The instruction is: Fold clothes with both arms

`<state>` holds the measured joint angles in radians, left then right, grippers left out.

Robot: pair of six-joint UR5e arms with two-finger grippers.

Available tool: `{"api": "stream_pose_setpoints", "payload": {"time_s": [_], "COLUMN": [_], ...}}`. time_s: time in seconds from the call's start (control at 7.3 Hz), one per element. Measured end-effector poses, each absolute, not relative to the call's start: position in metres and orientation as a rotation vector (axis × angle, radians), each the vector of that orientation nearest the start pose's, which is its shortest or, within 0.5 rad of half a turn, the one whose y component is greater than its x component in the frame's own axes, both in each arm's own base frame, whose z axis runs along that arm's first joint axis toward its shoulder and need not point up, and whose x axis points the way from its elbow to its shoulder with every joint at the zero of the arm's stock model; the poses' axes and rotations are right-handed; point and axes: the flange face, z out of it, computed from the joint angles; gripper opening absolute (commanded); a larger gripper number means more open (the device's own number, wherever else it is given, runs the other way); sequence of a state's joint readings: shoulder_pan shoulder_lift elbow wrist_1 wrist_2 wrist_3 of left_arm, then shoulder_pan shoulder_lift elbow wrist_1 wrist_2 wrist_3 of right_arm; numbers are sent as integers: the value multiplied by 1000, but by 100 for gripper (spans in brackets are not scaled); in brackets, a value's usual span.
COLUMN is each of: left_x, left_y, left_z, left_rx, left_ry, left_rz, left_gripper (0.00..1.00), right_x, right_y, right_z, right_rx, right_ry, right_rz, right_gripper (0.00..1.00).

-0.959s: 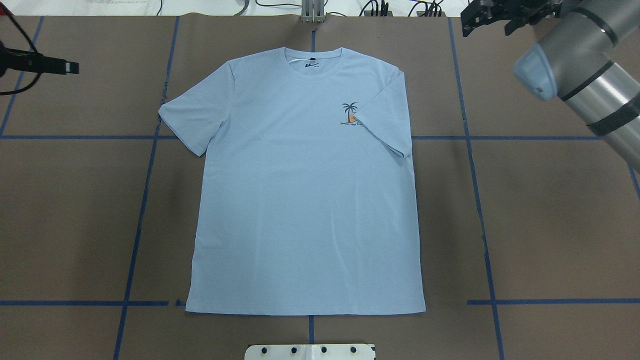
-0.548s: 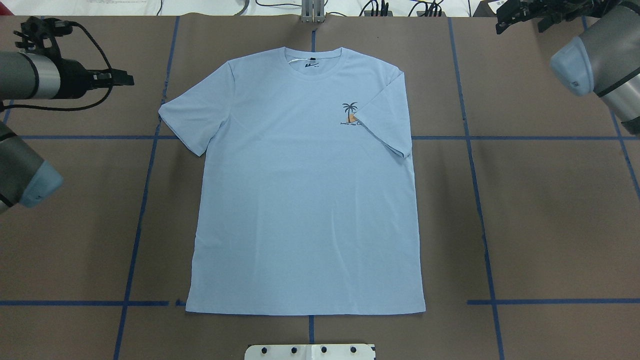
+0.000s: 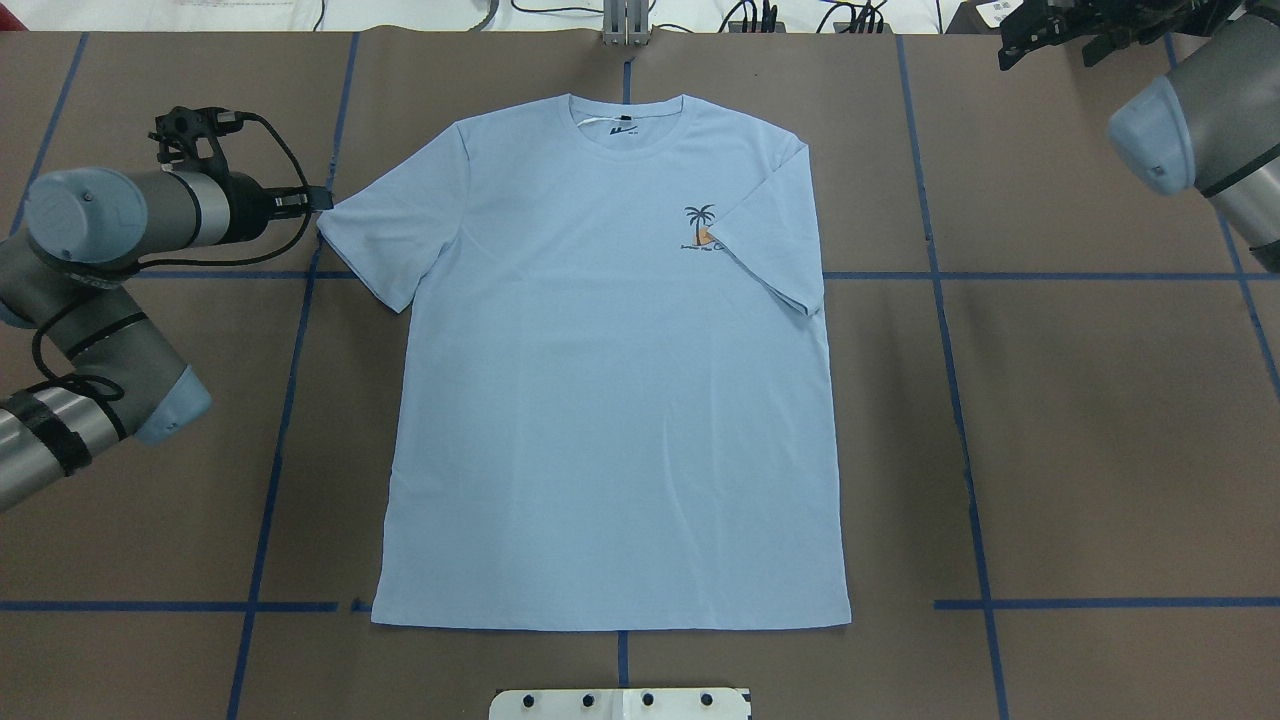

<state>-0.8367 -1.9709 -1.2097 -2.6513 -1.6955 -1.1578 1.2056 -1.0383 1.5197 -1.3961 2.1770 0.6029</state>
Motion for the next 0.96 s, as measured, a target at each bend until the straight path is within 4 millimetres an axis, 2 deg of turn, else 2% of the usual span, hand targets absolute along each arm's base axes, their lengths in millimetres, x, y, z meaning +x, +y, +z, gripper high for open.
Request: {"api": "stream_pose_setpoints", "payload": {"time_s": [0.27,0.41,0.55,0.96], "left_x": [388,390,392,393], "left_y": [-589,-588,-587,-588], "left_z": [496,497,497,492], "left_rx": [562,560,560,564], "left_ry": [966,964,963,968], "left_rz": [-297,-293,-291,-290], "left_gripper": [50,36,0,0], "right_x": [-175,-175,-175,-175], "right_y": [-674,-674,-674,-673], "right_z": [352,352,352,353], "right_rx": [290,290,290,289], "right_ry": [-810,-810,-809,-809], "right_rz": [25,25,25,26], "right_gripper": [100,100,100,100]}}
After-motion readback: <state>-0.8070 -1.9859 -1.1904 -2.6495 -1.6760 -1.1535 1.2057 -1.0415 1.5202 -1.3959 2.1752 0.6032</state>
